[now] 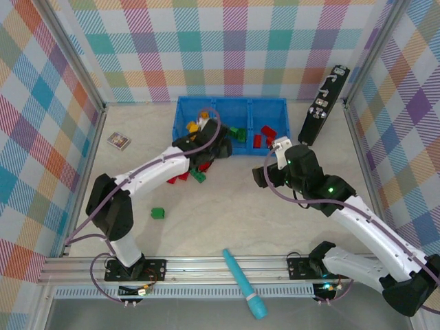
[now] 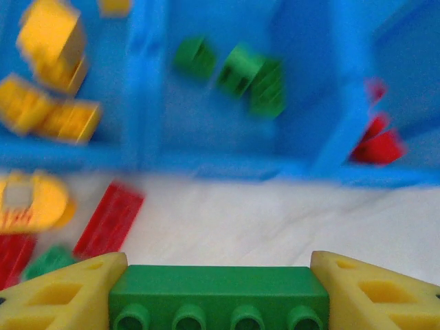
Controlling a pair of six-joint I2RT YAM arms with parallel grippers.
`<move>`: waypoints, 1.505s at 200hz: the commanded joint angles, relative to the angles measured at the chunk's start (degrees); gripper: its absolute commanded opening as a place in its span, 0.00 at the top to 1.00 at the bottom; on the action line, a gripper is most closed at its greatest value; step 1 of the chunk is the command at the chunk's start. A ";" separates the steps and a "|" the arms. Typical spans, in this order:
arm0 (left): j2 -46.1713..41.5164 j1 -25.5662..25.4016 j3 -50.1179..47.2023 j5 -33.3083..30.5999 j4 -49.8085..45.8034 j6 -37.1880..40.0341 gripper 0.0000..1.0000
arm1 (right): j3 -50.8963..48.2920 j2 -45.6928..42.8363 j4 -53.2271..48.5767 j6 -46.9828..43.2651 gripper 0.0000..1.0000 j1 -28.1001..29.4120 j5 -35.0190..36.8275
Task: Sort the legos into containers by color
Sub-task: Place the lego in the container, then pick up the lego from the center of the table.
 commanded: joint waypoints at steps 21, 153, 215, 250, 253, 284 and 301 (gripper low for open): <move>12.47 0.87 11.75 1.44 3.79 5.60 0.41 | -3.74 -4.26 -1.36 8.04 0.01 -0.23 -2.28; 31.40 5.66 27.61 3.03 9.83 4.41 0.21 | -10.35 -8.38 -2.75 14.37 0.01 -0.23 -4.92; 14.77 5.77 19.50 2.31 10.47 8.79 0.20 | -10.13 -7.22 -0.42 13.67 0.01 -0.23 -5.18; -2.25 5.83 4.46 -2.73 8.21 7.80 0.20 | -10.09 -4.93 1.86 12.20 0.01 -0.23 -5.40; -3.72 5.83 3.24 -3.01 7.89 7.23 0.20 | -10.01 -4.67 2.05 12.14 0.01 -0.23 -5.43; -15.25 5.86 -10.97 -3.48 4.11 0.02 0.22 | -9.18 -2.82 3.78 11.17 0.01 -0.25 -5.79; -18.24 5.83 -16.71 -3.73 3.75 -3.25 0.23 | -8.99 -2.26 4.53 10.72 0.01 -0.23 -5.95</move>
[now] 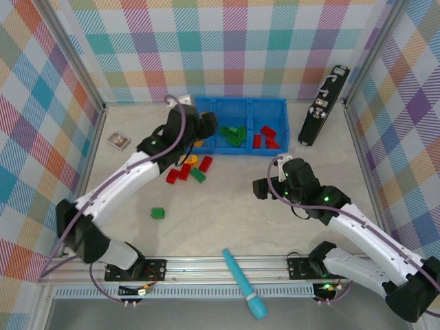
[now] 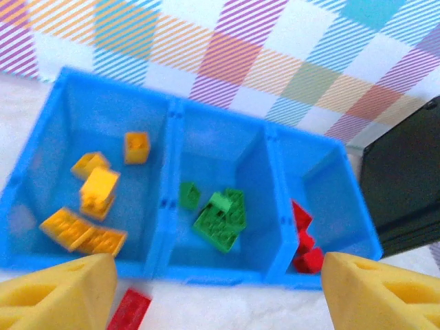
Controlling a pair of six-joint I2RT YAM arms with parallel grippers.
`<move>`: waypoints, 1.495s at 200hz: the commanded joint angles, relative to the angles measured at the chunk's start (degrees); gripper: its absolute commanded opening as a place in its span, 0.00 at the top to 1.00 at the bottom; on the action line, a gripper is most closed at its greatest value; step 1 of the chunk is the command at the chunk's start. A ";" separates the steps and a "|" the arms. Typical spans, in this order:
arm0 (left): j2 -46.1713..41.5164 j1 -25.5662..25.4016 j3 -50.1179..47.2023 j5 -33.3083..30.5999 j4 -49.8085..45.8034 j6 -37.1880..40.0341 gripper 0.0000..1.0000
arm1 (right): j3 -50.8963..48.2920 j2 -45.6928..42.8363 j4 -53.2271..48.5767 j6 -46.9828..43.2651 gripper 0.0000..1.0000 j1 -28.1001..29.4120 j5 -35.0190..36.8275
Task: Sort the legos into containers by color
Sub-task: Pick up the lego from the center of the table.
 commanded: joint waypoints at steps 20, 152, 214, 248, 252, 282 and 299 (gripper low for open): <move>-1.15 -0.02 -13.15 -1.89 -4.72 -8.31 0.23 | 1.34 0.83 2.96 -2.05 0.01 -0.23 -1.55; 14.39 -0.77 -20.56 0.86 7.88 -17.73 0.27 | 0.03 -2.39 1.26 -2.95 0.01 -0.24 0.02; 17.37 -1.33 -22.75 1.32 9.82 -19.20 0.32 | 0.03 -1.29 2.06 -3.32 0.01 -0.24 0.33; 19.43 -1.34 -22.98 1.25 9.98 -19.18 0.34 | -0.10 -0.57 2.79 -3.26 0.01 -0.23 0.33; 19.69 -1.34 -22.98 1.26 10.04 -19.19 0.34 | -0.06 -0.50 2.85 -3.19 0.01 -0.25 0.33; 21.88 -1.34 -23.24 0.99 11.17 -19.62 0.36 | 0.07 -0.30 2.77 -3.32 0.01 -0.23 0.41; 23.34 -1.26 -22.90 0.73 11.27 -19.67 0.37 | -0.12 -0.20 2.82 -3.41 0.01 -0.28 0.50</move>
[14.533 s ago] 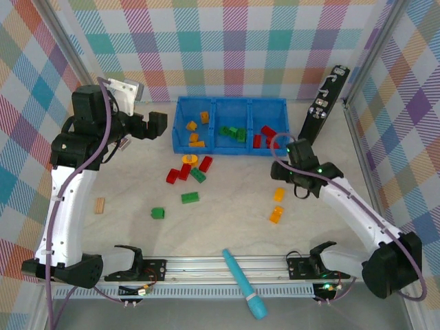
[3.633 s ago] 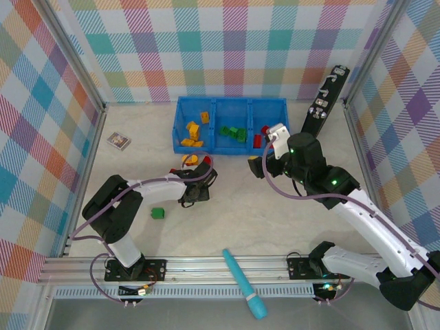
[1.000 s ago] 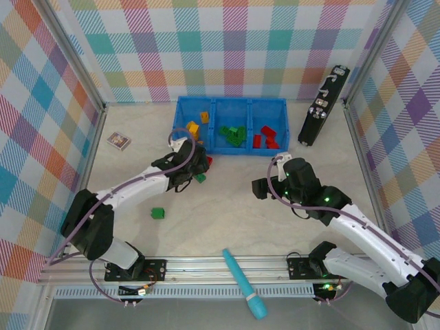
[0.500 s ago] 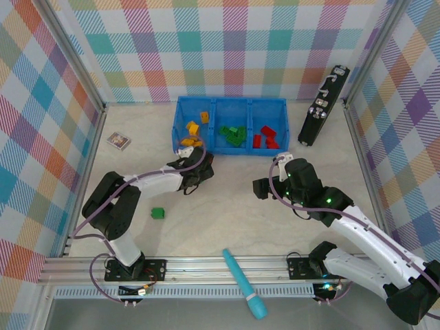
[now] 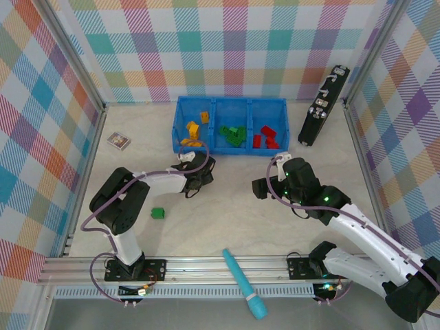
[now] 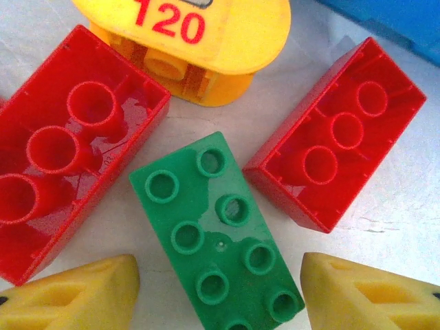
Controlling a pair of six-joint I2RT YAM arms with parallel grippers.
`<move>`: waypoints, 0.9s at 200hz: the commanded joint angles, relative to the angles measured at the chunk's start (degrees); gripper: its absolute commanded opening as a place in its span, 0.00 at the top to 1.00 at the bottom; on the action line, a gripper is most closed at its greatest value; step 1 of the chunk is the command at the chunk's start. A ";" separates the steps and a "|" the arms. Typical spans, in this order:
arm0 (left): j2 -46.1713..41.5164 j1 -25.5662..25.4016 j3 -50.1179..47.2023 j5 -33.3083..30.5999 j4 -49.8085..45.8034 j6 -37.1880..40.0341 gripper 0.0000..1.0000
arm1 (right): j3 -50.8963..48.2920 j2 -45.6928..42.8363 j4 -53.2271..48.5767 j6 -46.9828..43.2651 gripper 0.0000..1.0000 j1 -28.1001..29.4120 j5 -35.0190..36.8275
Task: Sort the legos into containers by color
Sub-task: Pick up the lego from the center of the table.
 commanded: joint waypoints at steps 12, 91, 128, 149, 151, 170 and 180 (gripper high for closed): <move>4.18 -0.20 -0.38 0.18 1.82 -1.24 0.39 | -0.14 0.21 1.63 -0.95 0.01 -0.23 0.55; 5.18 -0.12 0.46 0.05 1.36 -0.97 0.54 | -0.42 1.30 2.05 -1.06 0.01 -0.23 0.99; 2.57 -0.12 -0.03 -0.11 -1.40 0.46 0.58 | -0.57 1.54 2.36 -1.16 0.01 -0.27 0.99; -0.68 -0.21 0.53 0.37 -3.84 2.17 0.61 | -0.63 1.19 2.18 -1.33 0.01 -0.23 1.23; -1.00 -0.21 0.68 0.38 -4.19 2.36 0.61 | -0.65 1.17 2.19 -1.33 0.01 -0.27 1.24; -4.43 -0.29 2.40 1.53 -6.33 4.42 0.63 | -1.00 0.79 2.19 -1.45 0.01 -0.22 1.60; -5.87 -0.35 4.10 2.13 -8.54 5.49 0.63 | -1.15 0.79 2.10 -1.39 0.01 -0.25 1.76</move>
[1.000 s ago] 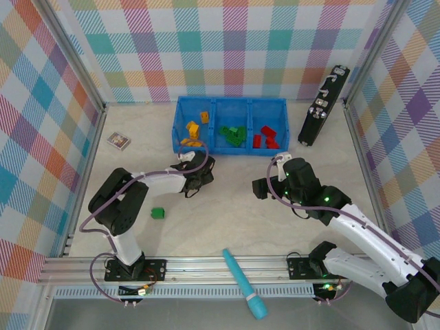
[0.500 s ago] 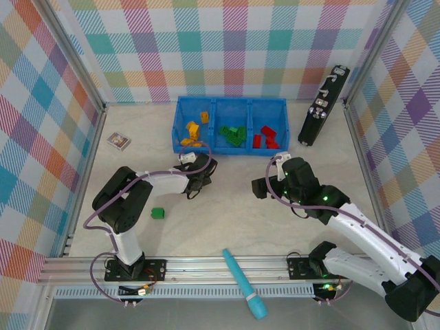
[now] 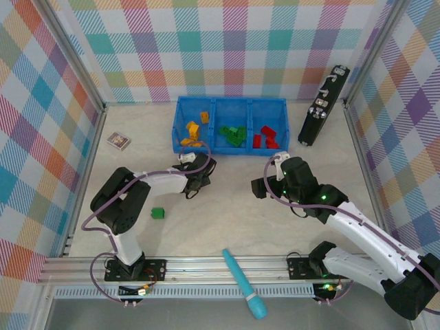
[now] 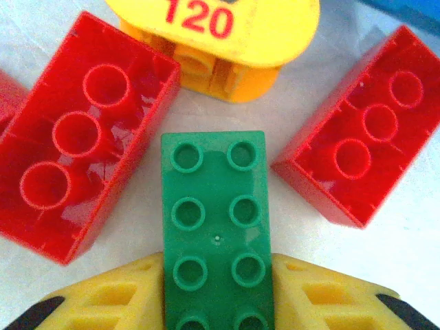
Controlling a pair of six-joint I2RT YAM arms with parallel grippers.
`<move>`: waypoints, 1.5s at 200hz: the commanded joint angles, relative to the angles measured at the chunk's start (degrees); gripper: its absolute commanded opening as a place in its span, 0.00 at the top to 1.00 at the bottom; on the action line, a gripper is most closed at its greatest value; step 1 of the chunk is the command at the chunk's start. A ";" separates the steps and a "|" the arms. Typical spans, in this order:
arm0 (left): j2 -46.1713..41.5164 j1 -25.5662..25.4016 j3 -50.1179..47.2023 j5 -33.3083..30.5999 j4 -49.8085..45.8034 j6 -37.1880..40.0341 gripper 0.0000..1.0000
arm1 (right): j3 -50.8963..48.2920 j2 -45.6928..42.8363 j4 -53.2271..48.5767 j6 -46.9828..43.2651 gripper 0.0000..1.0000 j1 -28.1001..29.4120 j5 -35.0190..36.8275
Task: Sort the legos into containers by color
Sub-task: Pick up the lego from the center of the table, then place the lego in the container.
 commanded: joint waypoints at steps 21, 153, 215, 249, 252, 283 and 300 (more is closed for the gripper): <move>-7.64 -0.71 8.23 4.42 -8.05 6.28 0.64 | -1.21 -0.76 1.07 -0.24 0.01 -0.23 1.10; 16.63 0.22 43.36 9.42 1.69 13.90 0.65 | -1.10 -1.63 -1.14 0.00 0.01 -0.26 2.31; 27.43 1.97 51.87 12.64 0.88 10.42 0.50 | -1.55 -2.34 -1.97 0.20 0.01 -0.24 2.48; 24.15 2.14 48.73 13.71 2.57 10.80 0.37 | -1.22 -1.61 -1.79 0.26 0.01 -0.27 1.74; 23.43 2.14 48.35 13.83 2.84 11.02 0.37 | -1.14 -1.64 -1.81 0.35 0.01 -0.24 1.58; 13.43 2.32 45.68 14.76 2.27 15.78 0.37 | -0.84 -1.42 -1.22 0.99 0.01 -0.23 -0.37; 5.71 2.40 43.10 14.06 -0.19 19.12 0.37 | -0.74 -0.58 -0.27 1.59 0.01 -0.23 -2.17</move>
